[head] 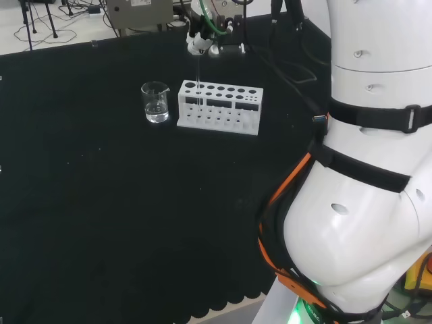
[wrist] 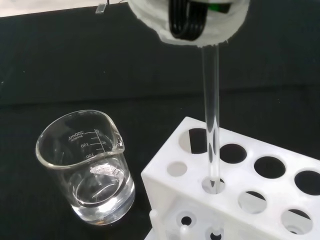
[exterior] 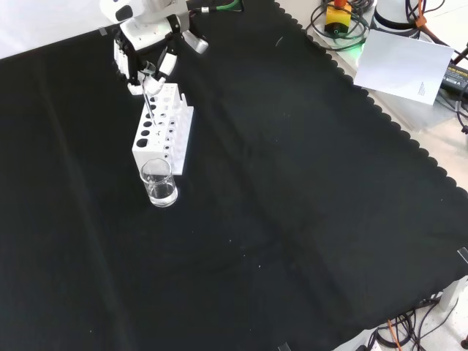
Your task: Put the glass rod back on the white test tube rack.
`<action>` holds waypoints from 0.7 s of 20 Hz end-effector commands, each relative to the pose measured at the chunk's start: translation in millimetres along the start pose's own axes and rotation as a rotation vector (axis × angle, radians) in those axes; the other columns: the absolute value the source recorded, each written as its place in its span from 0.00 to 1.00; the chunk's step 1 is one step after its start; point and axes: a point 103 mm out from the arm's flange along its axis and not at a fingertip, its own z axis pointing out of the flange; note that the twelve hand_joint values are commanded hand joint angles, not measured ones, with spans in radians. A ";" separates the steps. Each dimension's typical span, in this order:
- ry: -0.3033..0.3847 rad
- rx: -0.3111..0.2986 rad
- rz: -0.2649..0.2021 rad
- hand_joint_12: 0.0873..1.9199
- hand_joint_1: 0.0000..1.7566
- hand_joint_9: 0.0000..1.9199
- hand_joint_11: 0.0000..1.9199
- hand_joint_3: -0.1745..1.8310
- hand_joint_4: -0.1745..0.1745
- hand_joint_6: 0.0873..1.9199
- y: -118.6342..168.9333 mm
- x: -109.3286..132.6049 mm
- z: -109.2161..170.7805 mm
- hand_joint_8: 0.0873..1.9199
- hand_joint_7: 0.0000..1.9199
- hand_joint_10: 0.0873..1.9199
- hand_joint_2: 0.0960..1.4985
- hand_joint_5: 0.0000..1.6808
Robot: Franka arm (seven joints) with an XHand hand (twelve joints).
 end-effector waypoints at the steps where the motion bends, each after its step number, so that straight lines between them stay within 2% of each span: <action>1: 0.025 0.026 -0.006 0.42 0.75 0.88 0.62 0.23 0.00 0.00 -0.8 -3.6 6.1 0.47 0.64 0.35 0.56 0.80; 4: 0.047 0.073 -0.018 0.42 0.75 0.90 0.63 0.30 0.00 0.00 -0.8 -4.3 11.4 0.42 0.67 0.34 0.49 0.81; 6: 0.059 0.098 -0.028 0.43 0.75 0.92 0.67 0.36 0.00 0.14 -1.2 -3.2 13.3 0.35 0.71 0.31 0.44 0.75; 7: 0.063 0.107 -0.034 0.44 0.75 0.93 0.69 0.36 0.00 0.23 -1.5 -2.7 13.5 0.31 0.72 0.29 0.45 0.71; 9: 0.068 0.112 -0.042 0.46 0.72 0.94 0.72 0.49 0.00 0.35 -2.1 -1.0 12.1 0.28 0.70 0.27 0.31 0.61; 11: 0.070 0.110 -0.048 0.47 0.71 0.94 0.73 0.59 0.00 0.42 -3.1 -0.2 9.4 0.30 0.64 0.27 0.22 0.49; 14: 0.069 0.099 -0.051 0.49 0.73 0.94 0.73 0.62 0.00 0.45 -4.8 0.4 4.5 0.34 0.55 0.27 0.17 0.35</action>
